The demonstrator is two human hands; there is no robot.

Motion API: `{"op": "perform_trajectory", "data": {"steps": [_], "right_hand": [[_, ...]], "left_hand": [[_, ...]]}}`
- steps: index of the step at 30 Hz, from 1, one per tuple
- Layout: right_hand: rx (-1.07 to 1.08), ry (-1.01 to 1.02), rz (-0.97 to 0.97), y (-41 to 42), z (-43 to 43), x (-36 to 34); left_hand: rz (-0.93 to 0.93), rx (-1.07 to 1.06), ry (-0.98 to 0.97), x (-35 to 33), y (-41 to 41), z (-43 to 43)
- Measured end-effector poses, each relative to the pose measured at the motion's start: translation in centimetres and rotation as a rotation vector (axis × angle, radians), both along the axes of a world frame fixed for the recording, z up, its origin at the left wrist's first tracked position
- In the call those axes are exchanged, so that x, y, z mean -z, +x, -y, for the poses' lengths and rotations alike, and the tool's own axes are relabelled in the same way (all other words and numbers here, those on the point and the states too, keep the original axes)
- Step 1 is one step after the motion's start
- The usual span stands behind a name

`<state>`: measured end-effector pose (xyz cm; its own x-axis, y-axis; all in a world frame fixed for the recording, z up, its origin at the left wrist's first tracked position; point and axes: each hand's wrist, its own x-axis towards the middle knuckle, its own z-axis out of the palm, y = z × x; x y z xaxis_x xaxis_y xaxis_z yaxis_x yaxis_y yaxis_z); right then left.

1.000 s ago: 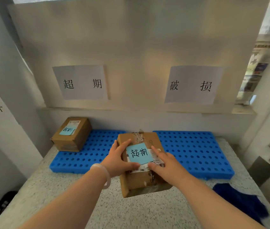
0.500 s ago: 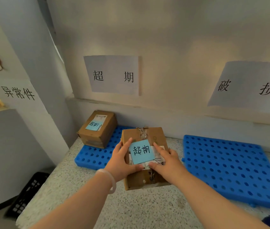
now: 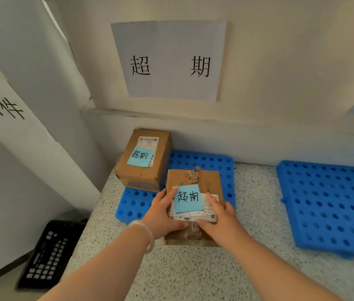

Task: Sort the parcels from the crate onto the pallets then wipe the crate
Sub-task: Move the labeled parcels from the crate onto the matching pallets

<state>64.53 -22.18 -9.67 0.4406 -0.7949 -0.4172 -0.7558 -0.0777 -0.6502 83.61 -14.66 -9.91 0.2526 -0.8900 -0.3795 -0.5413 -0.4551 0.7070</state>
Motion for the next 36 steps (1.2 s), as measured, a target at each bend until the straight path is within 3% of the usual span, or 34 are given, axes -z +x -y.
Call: {"op": "perform_trajectory", "data": {"steps": [11, 15, 17, 18, 24, 31, 36], "right_hand": [[0.024, -0.027, -0.13, 2.9, -1.1, 3.1], [-0.05, -0.247, -0.244, 2.1, -3.8, 2.1], [-0.171, -0.346, -0.257, 1.6, -5.9, 2.7], [-0.244, -0.41, -0.287, 1.4, -6.8, 2.9], [-0.383, -0.406, -0.41, 1.4, -7.0, 4.4], [-0.426, -0.442, -0.368, 2.4, -3.9, 3.0], [-0.435, -0.512, -0.377, 1.8, -6.1, 4.1]], "left_hand": [[0.039, 0.081, 0.027, 4.1, 3.2, 0.3], [0.287, 0.223, -0.082, 3.6, 2.2, -3.0], [0.5, 0.293, -0.224, 4.5, 1.9, -5.2], [0.519, 0.315, -0.228, 4.8, 1.6, -6.2], [0.687, 0.485, -0.172, 5.9, 0.8, -6.7], [0.601, 0.483, -0.011, 3.2, 2.1, -3.5], [0.627, 0.545, -0.17, 3.6, 1.0, -4.9]]}}
